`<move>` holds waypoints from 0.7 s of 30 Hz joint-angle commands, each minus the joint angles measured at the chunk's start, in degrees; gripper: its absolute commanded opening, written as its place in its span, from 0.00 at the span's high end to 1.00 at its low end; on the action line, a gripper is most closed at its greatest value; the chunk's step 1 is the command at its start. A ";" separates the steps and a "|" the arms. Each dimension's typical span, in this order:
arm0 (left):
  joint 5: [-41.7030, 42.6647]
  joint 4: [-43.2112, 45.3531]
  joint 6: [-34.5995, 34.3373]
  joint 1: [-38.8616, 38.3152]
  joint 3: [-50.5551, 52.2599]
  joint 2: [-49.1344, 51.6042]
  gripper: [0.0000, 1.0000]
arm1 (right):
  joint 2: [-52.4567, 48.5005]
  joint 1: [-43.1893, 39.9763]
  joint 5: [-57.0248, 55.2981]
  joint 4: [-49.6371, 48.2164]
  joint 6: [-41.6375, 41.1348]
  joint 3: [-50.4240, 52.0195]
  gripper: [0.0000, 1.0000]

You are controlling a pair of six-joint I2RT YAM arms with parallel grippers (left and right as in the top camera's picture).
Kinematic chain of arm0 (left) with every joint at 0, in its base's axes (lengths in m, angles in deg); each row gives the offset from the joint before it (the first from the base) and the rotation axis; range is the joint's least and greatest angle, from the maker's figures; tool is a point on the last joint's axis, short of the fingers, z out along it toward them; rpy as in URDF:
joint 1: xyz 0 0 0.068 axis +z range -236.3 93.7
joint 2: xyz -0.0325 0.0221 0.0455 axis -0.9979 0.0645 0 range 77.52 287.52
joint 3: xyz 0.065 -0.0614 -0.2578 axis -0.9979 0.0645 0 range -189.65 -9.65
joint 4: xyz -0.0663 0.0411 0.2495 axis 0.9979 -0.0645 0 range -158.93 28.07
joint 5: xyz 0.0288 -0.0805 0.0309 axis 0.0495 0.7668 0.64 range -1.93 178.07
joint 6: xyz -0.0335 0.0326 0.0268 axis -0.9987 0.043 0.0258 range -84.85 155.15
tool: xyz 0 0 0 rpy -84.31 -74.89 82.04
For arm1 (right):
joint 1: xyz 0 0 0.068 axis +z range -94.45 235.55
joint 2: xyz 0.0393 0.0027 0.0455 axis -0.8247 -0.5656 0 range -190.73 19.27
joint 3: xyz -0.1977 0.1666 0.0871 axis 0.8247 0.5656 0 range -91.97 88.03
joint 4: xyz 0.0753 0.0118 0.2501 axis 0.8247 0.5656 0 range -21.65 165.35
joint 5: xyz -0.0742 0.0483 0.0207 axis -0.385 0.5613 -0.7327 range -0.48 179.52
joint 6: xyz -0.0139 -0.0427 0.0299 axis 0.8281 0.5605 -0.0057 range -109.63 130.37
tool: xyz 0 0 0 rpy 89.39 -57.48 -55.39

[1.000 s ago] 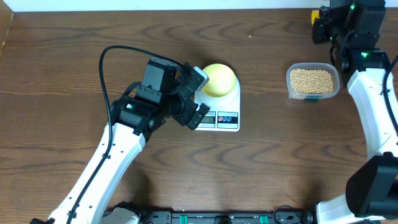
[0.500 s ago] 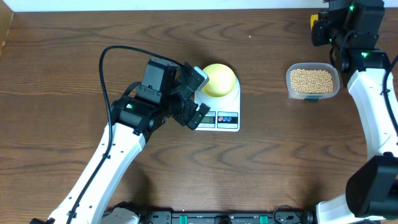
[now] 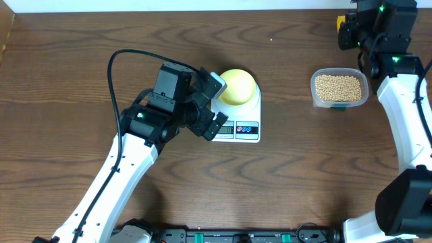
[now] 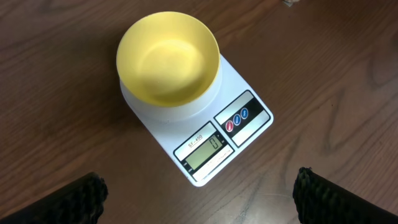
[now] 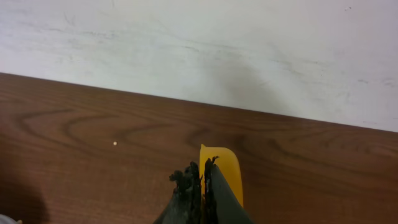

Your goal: Scoop item into bowl and weigh 50g on scale

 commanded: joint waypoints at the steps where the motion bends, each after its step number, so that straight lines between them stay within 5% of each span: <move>1: 0.55 -0.15 0.98 0.13 0.42 0.44 0.03 | 0.68 0.09 -0.02 -0.09 -1.66 -0.96 0.99; 21: 0.55 -0.15 0.98 0.13 0.42 0.44 0.02 | 0.68 0.11 2.10 1.14 -4.31 -0.96 0.99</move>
